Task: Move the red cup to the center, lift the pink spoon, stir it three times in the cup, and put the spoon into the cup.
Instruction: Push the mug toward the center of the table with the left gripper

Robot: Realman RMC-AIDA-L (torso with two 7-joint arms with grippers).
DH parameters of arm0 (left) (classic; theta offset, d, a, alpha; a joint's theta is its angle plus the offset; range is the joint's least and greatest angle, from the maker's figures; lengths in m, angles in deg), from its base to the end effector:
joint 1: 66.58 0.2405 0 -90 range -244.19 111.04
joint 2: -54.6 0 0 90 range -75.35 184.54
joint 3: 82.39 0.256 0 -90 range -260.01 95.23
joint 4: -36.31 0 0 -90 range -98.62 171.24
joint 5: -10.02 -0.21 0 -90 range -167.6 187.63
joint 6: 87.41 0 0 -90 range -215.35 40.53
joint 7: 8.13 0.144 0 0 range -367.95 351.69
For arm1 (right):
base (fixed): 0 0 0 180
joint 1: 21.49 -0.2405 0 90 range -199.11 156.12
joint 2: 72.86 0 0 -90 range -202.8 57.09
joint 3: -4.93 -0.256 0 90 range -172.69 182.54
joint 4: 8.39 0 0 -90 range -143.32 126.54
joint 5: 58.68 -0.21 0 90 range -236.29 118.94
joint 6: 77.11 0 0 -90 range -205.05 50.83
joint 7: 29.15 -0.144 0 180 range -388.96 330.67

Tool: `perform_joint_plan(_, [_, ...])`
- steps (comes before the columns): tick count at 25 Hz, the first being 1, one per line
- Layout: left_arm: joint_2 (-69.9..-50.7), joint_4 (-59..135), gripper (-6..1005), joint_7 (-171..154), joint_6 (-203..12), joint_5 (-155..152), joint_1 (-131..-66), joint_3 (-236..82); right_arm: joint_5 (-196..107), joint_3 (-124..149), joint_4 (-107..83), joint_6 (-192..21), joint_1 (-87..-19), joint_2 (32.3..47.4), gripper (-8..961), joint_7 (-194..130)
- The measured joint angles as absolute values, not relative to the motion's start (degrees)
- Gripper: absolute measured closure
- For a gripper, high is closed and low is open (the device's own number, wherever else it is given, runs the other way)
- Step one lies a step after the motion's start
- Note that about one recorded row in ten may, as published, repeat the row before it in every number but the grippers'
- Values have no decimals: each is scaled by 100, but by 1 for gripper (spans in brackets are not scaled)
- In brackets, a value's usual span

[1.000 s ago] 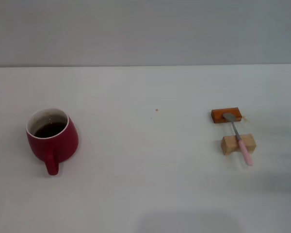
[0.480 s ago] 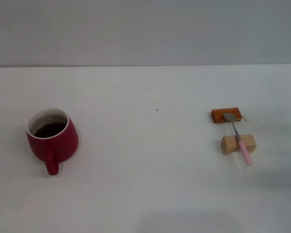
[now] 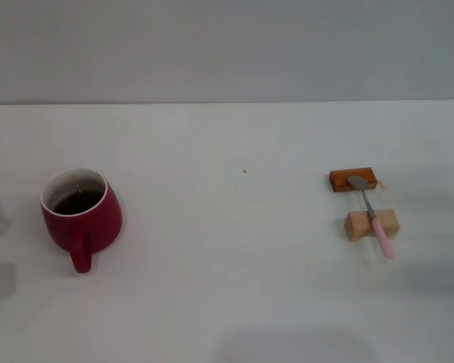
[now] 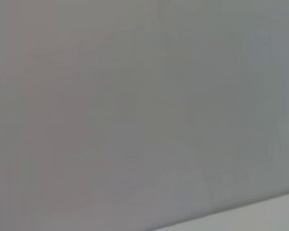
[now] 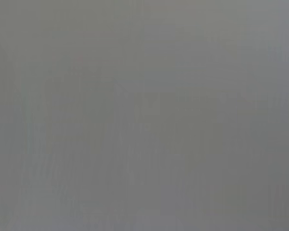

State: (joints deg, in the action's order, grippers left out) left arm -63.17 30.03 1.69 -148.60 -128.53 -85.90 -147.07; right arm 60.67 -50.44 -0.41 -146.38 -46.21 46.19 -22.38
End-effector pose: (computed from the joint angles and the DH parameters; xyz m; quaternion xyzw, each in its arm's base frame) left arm -0.3977 0.2966 0.0163 -0.6739 -0.2056 -0.1067 0.7016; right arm 0.3555 0.3291 0.0291 -0.5999 0.2039 0.2259 0.7400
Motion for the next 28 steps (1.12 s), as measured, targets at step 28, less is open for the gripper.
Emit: perform_joint_plan(28, [-6379,2866,1001,362,-14695,-12847,-8785,-12921,6087,-5053,-74,-14557,-4654,4597,421,-2229])
